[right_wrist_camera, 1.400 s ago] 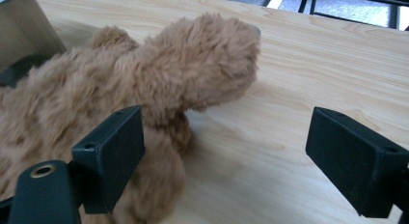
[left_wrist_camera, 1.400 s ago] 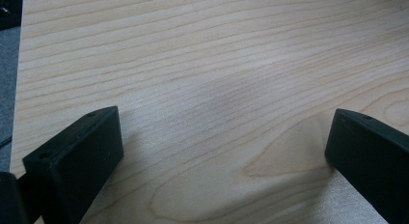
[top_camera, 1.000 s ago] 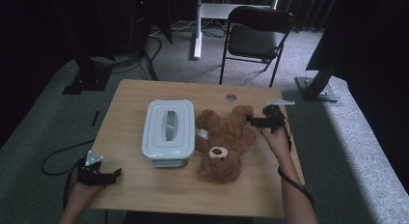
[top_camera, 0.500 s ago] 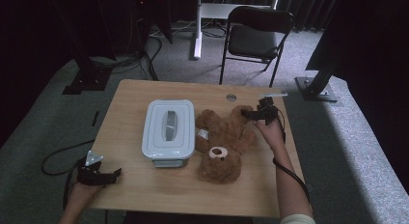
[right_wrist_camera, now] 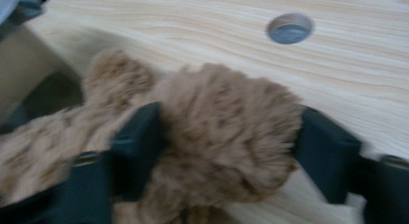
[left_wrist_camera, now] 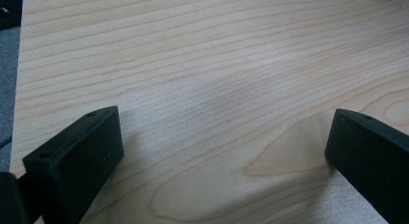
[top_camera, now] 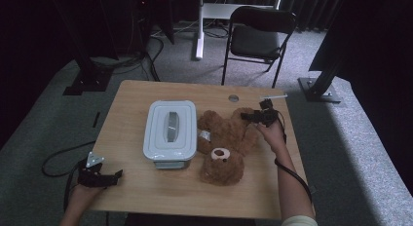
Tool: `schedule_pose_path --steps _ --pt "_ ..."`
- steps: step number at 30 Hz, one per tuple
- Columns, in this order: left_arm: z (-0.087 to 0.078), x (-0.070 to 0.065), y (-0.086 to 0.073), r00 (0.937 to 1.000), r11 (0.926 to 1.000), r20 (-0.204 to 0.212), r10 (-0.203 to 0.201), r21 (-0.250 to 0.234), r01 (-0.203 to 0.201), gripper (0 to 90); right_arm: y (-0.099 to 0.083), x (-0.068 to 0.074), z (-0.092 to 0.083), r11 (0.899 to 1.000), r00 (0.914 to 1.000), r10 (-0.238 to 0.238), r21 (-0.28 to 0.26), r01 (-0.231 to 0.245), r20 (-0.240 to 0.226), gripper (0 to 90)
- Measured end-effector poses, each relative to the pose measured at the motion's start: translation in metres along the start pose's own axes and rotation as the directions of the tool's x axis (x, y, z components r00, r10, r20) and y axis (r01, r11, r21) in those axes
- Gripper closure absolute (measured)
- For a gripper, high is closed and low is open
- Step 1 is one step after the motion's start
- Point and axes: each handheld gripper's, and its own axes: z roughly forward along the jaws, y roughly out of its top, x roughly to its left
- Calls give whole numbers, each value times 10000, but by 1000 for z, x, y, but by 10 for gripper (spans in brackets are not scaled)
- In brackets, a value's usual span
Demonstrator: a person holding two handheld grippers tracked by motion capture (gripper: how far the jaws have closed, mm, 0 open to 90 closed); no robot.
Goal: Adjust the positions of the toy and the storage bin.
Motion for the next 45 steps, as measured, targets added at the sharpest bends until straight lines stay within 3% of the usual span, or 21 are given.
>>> schedule_pose_path --steps 1,4,6,7,9,16,22,36,40,45 --pt "0 0 0 10000 10000 -1 2 4 -2 5 0 3 0 9992 9991 -374 180 371 199 459" --pt "0 0 0 10000 10000 -2 -3 2 3 5 -1 4 -1 9984 9984 -503 257 496 276 621" --pt "0 0 0 10000 10000 -3 -2 2 2 5 -1 3 -2 9983 9979 -556 196 550 328 660" --pt "0 0 0 10000 10000 -2 -4 1 4 5 -3 2 -5 9983 9976 -564 133 559 402 739" --pt "0 0 0 10000 10000 -4 -3 4 3 5 -3 4 -7 9972 9958 -708 261 694 581 761" --pt "0 0 0 10000 10000 -27 -32 2 32 5 -5 11 -22 9932 9869 -1160 243 1140 1119 773" --pt "0 0 0 10000 10000 -30 -34 2 34 5 -14 7 -41 9938 9843 -1106 46 1110 1375 773" --pt "0 0 0 10000 10000 -36 -43 -1 43 5 -61 -8 -96 9981 9814 -435 -348 509 1869 779" --pt "0 -1 0 10000 10000 -53 -63 0 63 5 -81 -5 -117 9972 9700 -503 -422 620 2377 778" --pt "0 -1 0 10000 10000 -64 -72 0 72 5 -98 3 -135 9961 9667 -331 -711 528 2536 779"
